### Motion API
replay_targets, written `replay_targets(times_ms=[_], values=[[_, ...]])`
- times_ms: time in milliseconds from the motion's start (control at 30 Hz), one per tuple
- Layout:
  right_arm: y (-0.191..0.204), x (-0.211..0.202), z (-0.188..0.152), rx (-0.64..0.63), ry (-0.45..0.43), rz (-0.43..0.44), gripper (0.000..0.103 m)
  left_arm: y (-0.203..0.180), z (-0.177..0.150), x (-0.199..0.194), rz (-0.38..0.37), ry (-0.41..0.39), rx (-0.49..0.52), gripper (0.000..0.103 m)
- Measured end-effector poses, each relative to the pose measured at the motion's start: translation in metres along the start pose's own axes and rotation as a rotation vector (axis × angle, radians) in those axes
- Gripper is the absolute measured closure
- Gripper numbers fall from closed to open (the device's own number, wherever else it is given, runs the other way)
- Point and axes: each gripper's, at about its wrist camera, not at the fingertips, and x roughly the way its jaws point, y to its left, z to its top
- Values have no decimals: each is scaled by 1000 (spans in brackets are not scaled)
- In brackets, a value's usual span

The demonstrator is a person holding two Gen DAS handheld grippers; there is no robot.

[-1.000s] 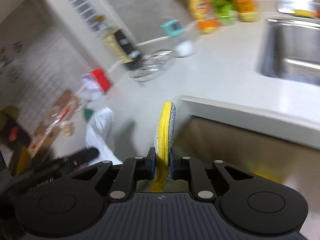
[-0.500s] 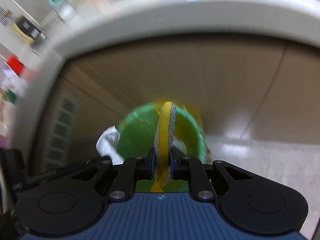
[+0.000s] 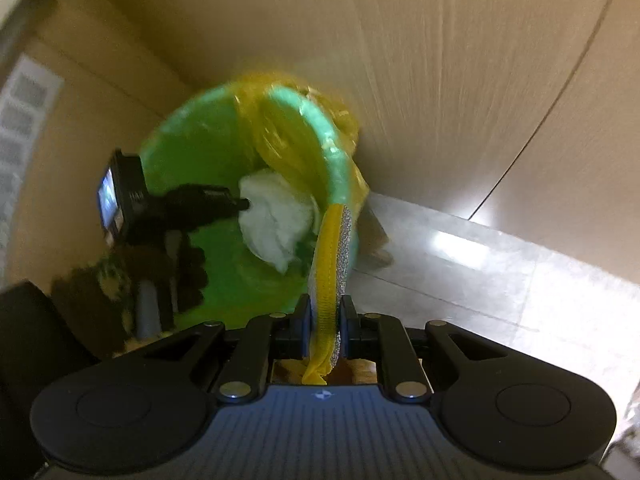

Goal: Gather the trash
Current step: 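Lower both grippers into the green-lined bin and release the tissue and lid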

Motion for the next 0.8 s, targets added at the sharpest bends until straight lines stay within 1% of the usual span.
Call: replay_targets(times_ms=[100, 200, 267, 300, 400, 433, 467, 533, 600, 667, 700, 800], values=[[3, 13, 12, -56, 8, 3, 89, 13, -7, -21, -85, -74, -94, 84], [17, 32, 33, -113, 15, 27, 89, 21, -20, -62, -135, -132, -132, 84], [32, 49, 51, -139, 34, 60, 86, 21, -31, -92, -144, -165, -132, 84], [41, 60, 60, -154, 45, 73, 86, 18, -30, -104, -143, -173, -123, 84], [79, 87, 89, -237, 47, 96, 86, 16, -45, -139, -139, -194, -91, 84], [94, 90, 96, -275, 32, 87, 91, 20, -47, -147, -149, -197, -88, 84], [108, 92, 100, -315, 14, 77, 91, 23, -48, -151, -163, -203, -96, 84], [127, 98, 108, -344, 21, 93, 91, 29, -53, -153, -193, -208, -140, 84], [142, 109, 113, -388, 26, 71, 91, 36, -56, -150, -221, -206, -184, 84], [154, 130, 118, -431, 30, 46, 91, 40, -59, -146, -237, -207, -206, 84], [154, 143, 121, -423, 40, 40, 91, 41, -58, -146, -244, -207, -208, 84], [148, 196, 132, -337, 67, 26, 91, 44, -62, -147, -257, -200, -196, 84]])
